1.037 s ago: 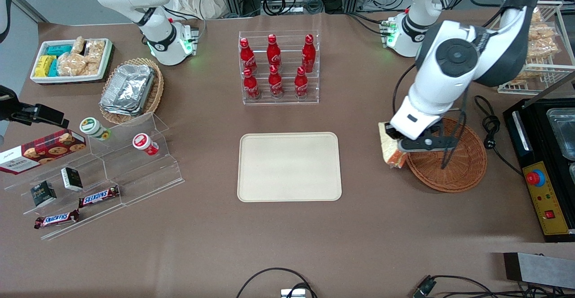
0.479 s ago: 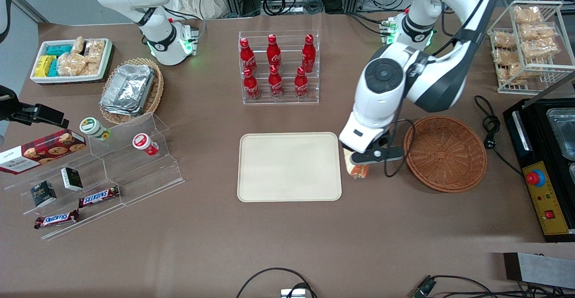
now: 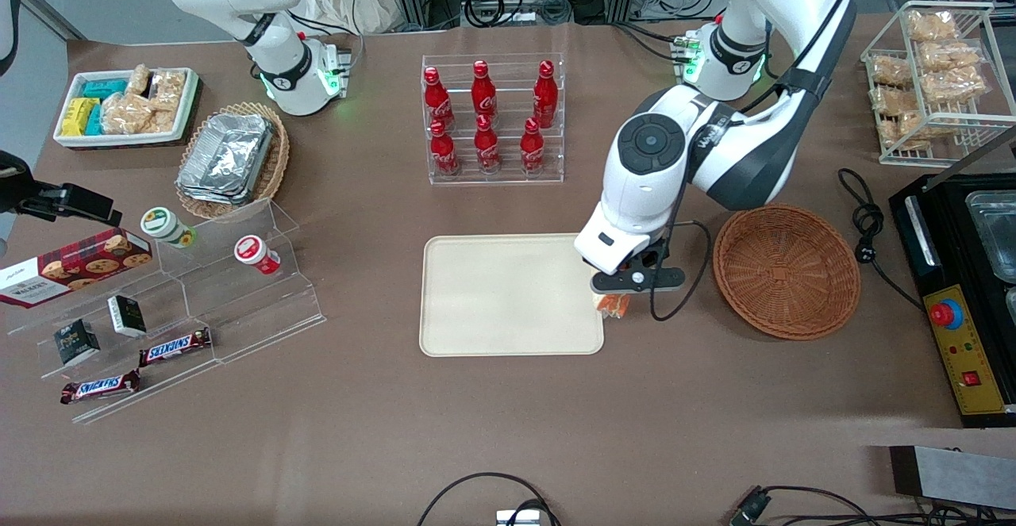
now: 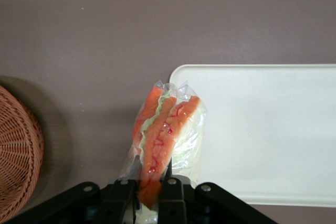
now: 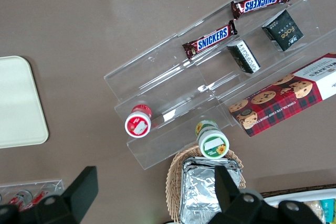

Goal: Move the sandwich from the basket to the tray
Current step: 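Move the held sandwich over the tray's center and lower it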

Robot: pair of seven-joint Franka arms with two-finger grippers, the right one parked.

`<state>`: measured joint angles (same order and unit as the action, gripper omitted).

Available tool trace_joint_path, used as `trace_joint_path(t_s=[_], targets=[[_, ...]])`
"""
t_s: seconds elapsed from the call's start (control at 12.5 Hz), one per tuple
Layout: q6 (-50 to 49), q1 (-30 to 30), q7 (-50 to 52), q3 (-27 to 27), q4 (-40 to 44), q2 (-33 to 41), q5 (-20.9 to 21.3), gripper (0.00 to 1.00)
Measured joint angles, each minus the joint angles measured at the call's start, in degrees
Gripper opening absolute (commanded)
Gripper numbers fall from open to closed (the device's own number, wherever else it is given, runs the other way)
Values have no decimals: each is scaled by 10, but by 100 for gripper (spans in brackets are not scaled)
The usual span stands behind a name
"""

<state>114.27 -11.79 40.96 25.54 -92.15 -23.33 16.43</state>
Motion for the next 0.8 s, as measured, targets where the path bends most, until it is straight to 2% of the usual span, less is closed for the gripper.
trace_joint_path(t_s=[0.48,0.8], targets=[[-3,-50,-11,1,1,-24,3,0],[0,-50,15,-3,13,-74,46,0]])
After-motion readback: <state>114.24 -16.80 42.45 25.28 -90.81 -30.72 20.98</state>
